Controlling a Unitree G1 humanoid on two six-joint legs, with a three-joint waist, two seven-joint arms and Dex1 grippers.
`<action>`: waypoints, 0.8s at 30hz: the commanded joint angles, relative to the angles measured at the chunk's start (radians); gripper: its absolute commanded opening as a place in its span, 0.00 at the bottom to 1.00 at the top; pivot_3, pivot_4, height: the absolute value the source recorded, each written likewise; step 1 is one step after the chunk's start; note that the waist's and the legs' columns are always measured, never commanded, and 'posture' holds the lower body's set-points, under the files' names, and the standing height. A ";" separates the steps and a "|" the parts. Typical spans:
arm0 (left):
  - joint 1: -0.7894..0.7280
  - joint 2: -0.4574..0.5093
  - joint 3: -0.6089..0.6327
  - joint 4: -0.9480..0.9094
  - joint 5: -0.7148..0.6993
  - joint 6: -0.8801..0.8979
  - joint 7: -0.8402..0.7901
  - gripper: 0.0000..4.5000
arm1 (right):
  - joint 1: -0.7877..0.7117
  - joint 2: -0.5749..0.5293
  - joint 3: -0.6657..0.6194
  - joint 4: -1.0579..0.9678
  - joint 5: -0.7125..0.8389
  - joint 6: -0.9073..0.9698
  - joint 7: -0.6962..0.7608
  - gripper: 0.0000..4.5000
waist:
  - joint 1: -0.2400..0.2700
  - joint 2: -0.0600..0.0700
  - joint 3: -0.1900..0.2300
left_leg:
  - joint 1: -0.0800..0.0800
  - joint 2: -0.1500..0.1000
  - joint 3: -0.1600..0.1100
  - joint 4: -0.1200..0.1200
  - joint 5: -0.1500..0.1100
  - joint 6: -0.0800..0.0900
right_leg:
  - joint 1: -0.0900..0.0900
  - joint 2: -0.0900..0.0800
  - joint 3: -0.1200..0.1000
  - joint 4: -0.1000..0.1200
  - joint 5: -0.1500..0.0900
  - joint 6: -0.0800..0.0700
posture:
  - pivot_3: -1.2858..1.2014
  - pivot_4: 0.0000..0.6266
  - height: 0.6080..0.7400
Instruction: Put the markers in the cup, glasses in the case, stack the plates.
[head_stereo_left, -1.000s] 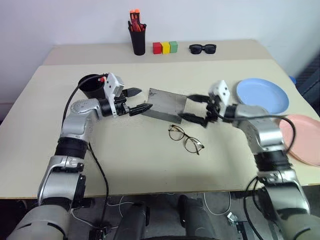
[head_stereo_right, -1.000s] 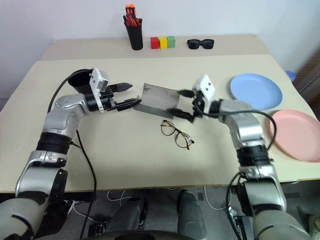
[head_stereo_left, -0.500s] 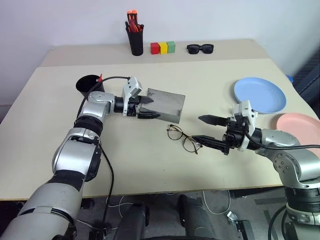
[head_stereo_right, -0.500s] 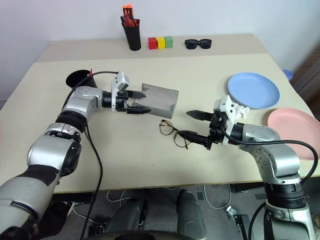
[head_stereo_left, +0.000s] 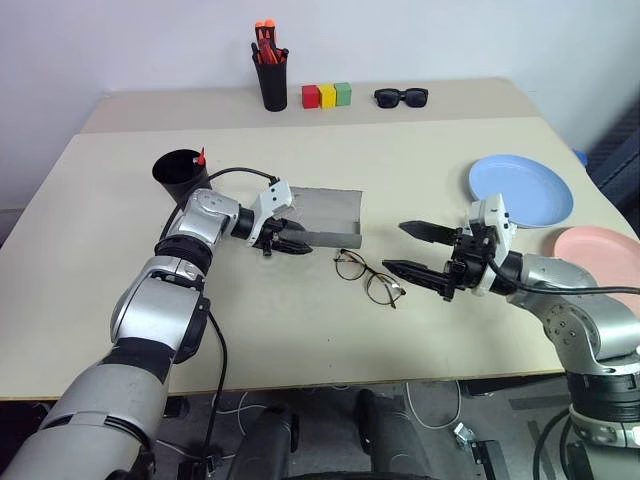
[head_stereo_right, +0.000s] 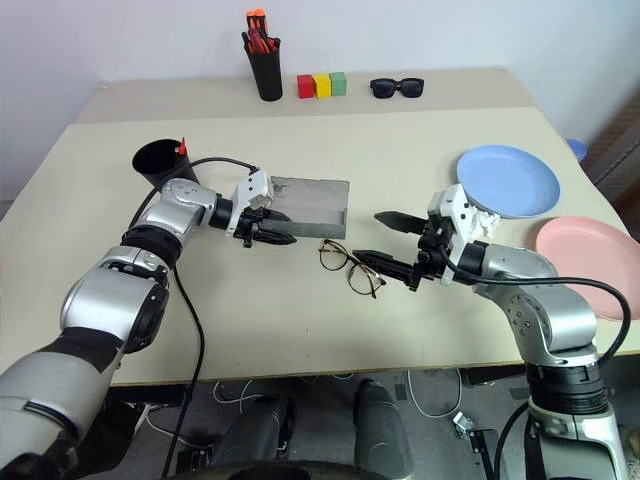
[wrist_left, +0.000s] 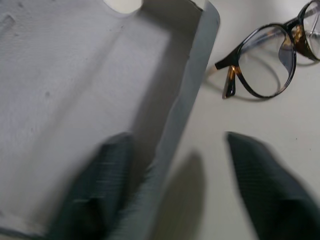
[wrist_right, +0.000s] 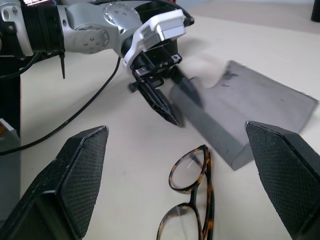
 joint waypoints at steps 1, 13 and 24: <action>-0.029 0.005 0.016 -0.013 0.006 -0.004 -0.024 0.11 | -0.031 0.008 0.002 0.004 -0.012 -0.042 -0.008 1.00 | 0.000 0.000 0.000 | 0.000 0.000 0.000 0.000 0.000 0.000 | 0.000 0.000 0.000 0.000 0.000 0.000 | 0.52 0.24 1.00; 0.013 0.074 0.050 -0.143 -0.040 0.157 -0.197 0.02 | -0.054 0.015 0.045 0.045 -0.053 -0.089 -0.007 1.00 | -0.003 0.000 0.000 | 0.000 0.000 0.000 0.000 0.000 0.000 | 0.000 0.000 0.000 0.001 0.000 0.000 | 0.52 0.24 1.00; 0.306 0.372 -0.089 -0.713 -0.204 0.272 -0.287 0.02 | -0.084 0.023 0.061 0.075 -0.064 -0.104 0.004 1.00 | -0.004 0.000 0.000 | 0.000 0.001 -0.001 0.000 0.000 0.000 | -0.002 0.000 0.000 0.003 0.000 0.000 | 0.52 0.24 1.00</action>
